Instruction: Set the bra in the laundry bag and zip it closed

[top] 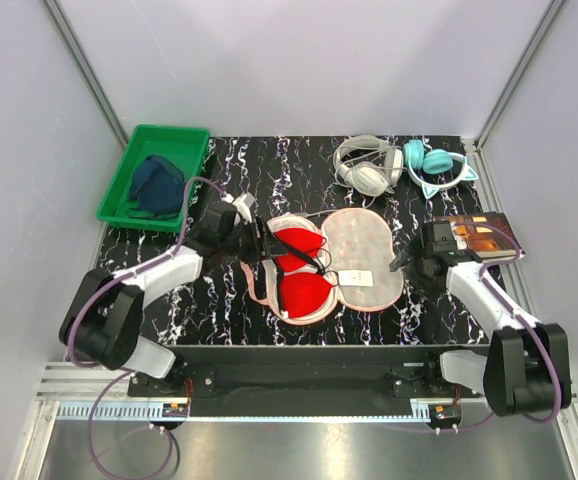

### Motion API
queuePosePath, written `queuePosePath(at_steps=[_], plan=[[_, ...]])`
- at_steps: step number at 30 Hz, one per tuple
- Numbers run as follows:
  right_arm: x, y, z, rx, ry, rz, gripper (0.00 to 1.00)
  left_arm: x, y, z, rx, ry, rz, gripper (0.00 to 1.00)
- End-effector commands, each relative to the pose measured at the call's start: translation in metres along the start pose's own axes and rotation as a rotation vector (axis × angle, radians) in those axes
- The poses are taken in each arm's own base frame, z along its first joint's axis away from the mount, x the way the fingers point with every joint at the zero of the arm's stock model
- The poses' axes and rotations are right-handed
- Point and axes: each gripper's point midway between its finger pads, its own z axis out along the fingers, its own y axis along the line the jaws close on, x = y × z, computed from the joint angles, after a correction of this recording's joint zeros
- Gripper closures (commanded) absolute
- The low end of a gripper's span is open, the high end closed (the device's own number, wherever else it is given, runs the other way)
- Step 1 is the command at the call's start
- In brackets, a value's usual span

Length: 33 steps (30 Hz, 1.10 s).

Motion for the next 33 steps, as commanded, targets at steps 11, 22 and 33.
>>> queuePosePath(at_steps=[11,22,33], plan=[[0.021,-0.011,0.033,0.006,0.057,-0.004,0.3,0.057,-0.022,-0.02,0.098,0.047,0.049,0.56],[0.026,-0.011,0.036,0.003,0.074,0.001,0.39,0.096,-0.013,-0.04,0.101,0.058,-0.033,0.46],[0.024,-0.01,0.034,-0.008,0.066,-0.003,0.41,0.099,-0.016,-0.014,0.159,0.086,-0.093,0.59]])
